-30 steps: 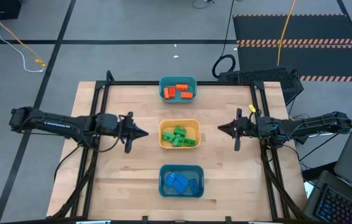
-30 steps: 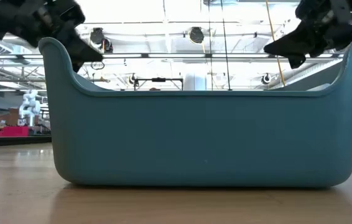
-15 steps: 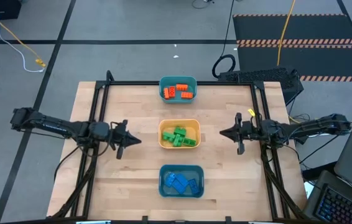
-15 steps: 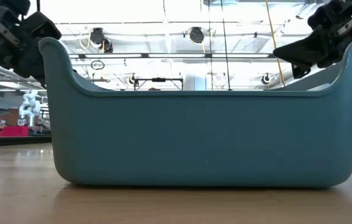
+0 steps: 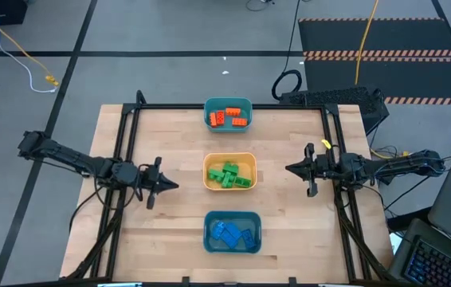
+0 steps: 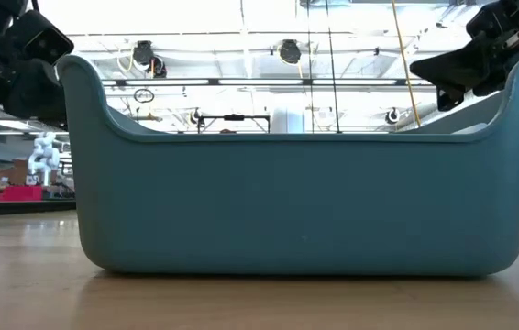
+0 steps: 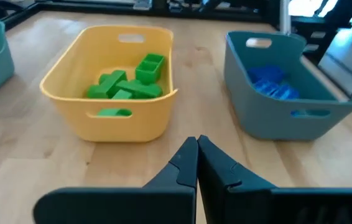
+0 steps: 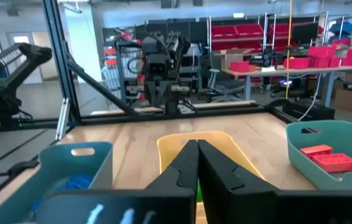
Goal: Sort & place blocks by color
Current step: Return to Home Position
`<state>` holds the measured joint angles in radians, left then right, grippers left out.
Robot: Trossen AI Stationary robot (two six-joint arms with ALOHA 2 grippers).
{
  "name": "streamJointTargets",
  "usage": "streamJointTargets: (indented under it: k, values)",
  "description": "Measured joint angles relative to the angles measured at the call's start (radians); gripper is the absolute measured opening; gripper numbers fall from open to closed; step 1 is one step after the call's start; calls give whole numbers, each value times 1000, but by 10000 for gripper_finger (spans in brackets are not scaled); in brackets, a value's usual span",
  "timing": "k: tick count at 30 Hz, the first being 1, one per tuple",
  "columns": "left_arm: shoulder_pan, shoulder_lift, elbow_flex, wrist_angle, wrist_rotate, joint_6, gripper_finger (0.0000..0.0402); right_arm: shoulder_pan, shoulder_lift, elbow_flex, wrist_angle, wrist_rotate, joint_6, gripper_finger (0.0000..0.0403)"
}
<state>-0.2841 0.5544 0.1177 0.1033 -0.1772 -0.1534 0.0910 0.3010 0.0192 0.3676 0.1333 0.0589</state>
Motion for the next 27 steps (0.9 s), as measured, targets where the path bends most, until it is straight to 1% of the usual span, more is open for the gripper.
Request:
streamJointTargets:
  k: [5, 11, 13, 16, 17, 19, 20, 27]
  values:
    - [39, -51, 0, -56, 9, 20, 2, 0, -3, -1, -4, 0, 0, 1]
    - [62, -177, 0, -197, 26, 28, 2, 0, -15, -3, -6, -2, -18, 0]
    - [62, -226, -10, -214, 27, 21, 1, 0, -28, -3, -5, -2, -28, 0]
    - [61, -304, -54, -203, 28, 31, 2, 0, -53, -3, -5, -3, -45, 0]
    - [61, -328, -69, -168, 36, 41, 2, 0, -63, -3, -5, -3, -47, 0]
    - [65, -354, -101, -81, 84, 83, 1, 0, -83, -3, -4, -3, -49, 0]
    - [67, -367, -108, -67, 103, 100, 1, 0, -93, -3, -2, -3, -49, 0]
    - [109, -410, -108, -63, 152, 131, 1, 0, -160, -4, -2, -3, -84, 0]
